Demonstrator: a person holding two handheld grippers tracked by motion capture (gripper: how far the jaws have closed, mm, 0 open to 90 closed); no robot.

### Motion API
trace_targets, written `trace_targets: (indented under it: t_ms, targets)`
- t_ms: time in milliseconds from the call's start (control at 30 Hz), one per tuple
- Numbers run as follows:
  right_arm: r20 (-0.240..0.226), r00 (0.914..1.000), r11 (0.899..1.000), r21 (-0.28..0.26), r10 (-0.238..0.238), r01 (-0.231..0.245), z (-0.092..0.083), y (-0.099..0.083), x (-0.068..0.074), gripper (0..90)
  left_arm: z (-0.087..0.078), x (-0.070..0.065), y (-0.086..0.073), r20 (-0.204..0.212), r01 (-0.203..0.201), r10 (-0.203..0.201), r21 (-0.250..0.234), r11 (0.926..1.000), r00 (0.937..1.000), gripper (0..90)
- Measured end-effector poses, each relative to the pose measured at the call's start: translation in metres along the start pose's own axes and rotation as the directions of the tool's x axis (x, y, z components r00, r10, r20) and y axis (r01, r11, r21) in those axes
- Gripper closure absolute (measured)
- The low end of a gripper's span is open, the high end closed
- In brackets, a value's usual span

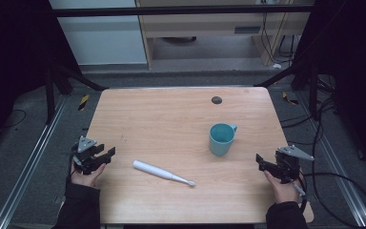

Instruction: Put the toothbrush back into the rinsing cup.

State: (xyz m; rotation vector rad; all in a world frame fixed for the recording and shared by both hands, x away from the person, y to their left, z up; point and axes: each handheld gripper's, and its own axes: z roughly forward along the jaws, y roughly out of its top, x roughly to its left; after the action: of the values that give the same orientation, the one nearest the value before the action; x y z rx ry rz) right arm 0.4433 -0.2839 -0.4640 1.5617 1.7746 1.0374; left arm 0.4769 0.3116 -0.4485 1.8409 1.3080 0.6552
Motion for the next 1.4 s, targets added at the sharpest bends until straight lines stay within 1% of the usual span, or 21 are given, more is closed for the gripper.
trace_targets:
  t_ms: [67, 167, 233, 267, 400, 433, 467, 500, 533, 567, 633, 667, 767, 900, 933, 1000, 1067, 1167, 1300, 1400]
  targets:
    - [-0.013, 0.9999, 1.0, -0.001, 0.001, -0.001, -0.002, 0.0, 0.002, 23.8, -0.001, -0.003, 0.002, 0.009, -0.004, 0.004, 0.001, 1.0, 1.0, 50.4]
    - [-0.016, 0.9998, 1.0, 0.004, -0.011, 0.011, -0.003, -0.001, 0.005, 25.7, -0.003, -0.007, 0.004, 0.029, -0.003, 0.003, 0.004, 1.0, 0.9996, 53.7]
    - [-0.022, 0.9995, 1.0, 0.009, -0.024, 0.024, -0.002, -0.002, 0.007, 27.1, -0.004, -0.008, 0.005, 0.034, -0.006, 0.006, 0.012, 0.9999, 0.9994, 57.8]
    - [-0.023, 0.9993, 1.0, 0.011, -0.028, 0.029, -0.002, -0.002, 0.009, 28.3, -0.004, -0.011, 0.006, 0.045, -0.01, 0.009, 0.022, 0.9997, 0.999, 58.2]
    - [-0.034, 0.9981, 0.999, 0.005, -0.052, 0.052, -0.003, -0.002, 0.014, 32.3, -0.003, -0.017, 0.009, 0.056, -0.037, 0.035, 0.031, 0.9988, 0.9978, 61.7]
    - [-0.037, 0.9978, 0.999, 0.006, -0.054, 0.054, -0.003, -0.001, 0.016, 32.8, -0.002, -0.018, 0.01, 0.071, -0.035, 0.032, 0.04, 0.9986, 0.9969, 62.8]
    - [-0.039, 0.9974, 0.998, 0.006, -0.06, 0.061, -0.002, 0.0, 0.018, 33.3, -0.002, -0.019, 0.01, 0.078, -0.036, 0.033, 0.042, 0.9985, 0.9964, 63.2]
    - [-0.042, 0.9971, 0.998, 0.01, -0.063, 0.064, -0.002, 0.0, 0.019, 34.0, -0.001, -0.021, 0.011, 0.081, -0.042, 0.039, 0.041, 0.9983, 0.996, 64.4]
    - [-0.045, 0.9967, 0.998, 0.01, -0.068, 0.068, -0.002, 0.0, 0.02, 34.7, -0.001, -0.022, 0.012, 0.079, -0.058, 0.054, 0.046, 0.9973, 0.9954, 65.3]
    - [-0.05, 0.9965, 0.998, 0.012, -0.067, 0.067, -0.002, 0.0, 0.022, 35.5, 0.0, -0.024, 0.012, 0.087, -0.06, 0.055, 0.051, 0.9969, 0.9946, 66.2]
    - [-0.056, 0.9952, 0.997, 0.013, -0.08, 0.081, -0.002, 0.0, 0.024, 36.6, 0.001, -0.026, 0.014, 0.101, -0.076, 0.07, 0.058, 0.9954, 0.9925, 68.4]
    - [-0.061, 0.9953, 0.997, 0.013, -0.075, 0.076, -0.002, 0.001, 0.026, 37.3, 0.001, -0.028, 0.015, 0.104, -0.081, 0.075, 0.062, 0.9947, 0.9918, 69.8]
    - [-0.065, 0.9941, 0.996, 0.008, -0.087, 0.088, -0.002, 0.002, 0.028, 38.3, 0.003, -0.033, 0.018, 0.116, -0.1, 0.091, 0.069, 0.9926, 0.989, 73.9]
    - [-0.07, 0.9934, 0.996, 0.011, -0.091, 0.092, -0.002, 0.002, 0.031, 39.3, 0.006, -0.041, 0.021, 0.131, -0.132, 0.12, 0.083, 0.9878, 0.9841, 79.9]
    - [-0.07, 0.9928, 0.995, 0.01, -0.097, 0.098, -0.002, 0.002, 0.032, 39.5, 0.007, -0.042, 0.022, 0.136, -0.138, 0.125, 0.088, 0.9866, 0.9828, 81.4]
    - [-0.068, 0.9924, 0.995, 0.012, -0.103, 0.104, -0.001, 0.002, 0.033, 40.1, 0.009, -0.045, 0.023, 0.14, -0.146, 0.132, 0.097, 0.9845, 0.9813, 84.2]
    - [-0.068, 0.9921, 0.994, 0.016, -0.105, 0.106, -0.002, 0.002, 0.034, 41.0, 0.011, -0.049, 0.024, 0.147, -0.146, 0.131, 0.101, 0.9841, 0.9805, 86.6]
    - [-0.068, 0.9916, 0.994, 0.015, -0.11, 0.111, -0.001, 0.003, 0.036, 42.2, 0.016, -0.055, 0.027, 0.153, -0.158, 0.141, 0.107, 0.9816, 0.9782, 88.9]
    - [-0.068, 0.9911, 0.993, 0.018, -0.115, 0.116, -0.001, 0.003, 0.038, 43.0, 0.027, -0.061, 0.027, 0.176, -0.175, 0.15, 0.134, 0.9754, 0.973, 89.5]
    - [-0.065, 0.9896, 0.991, 0.019, -0.128, 0.13, 0.0, 0.002, 0.038, 43.4, 0.035, -0.066, 0.024, 0.192, -0.192, 0.16, 0.16, 0.9683, 0.9682, 89.6]
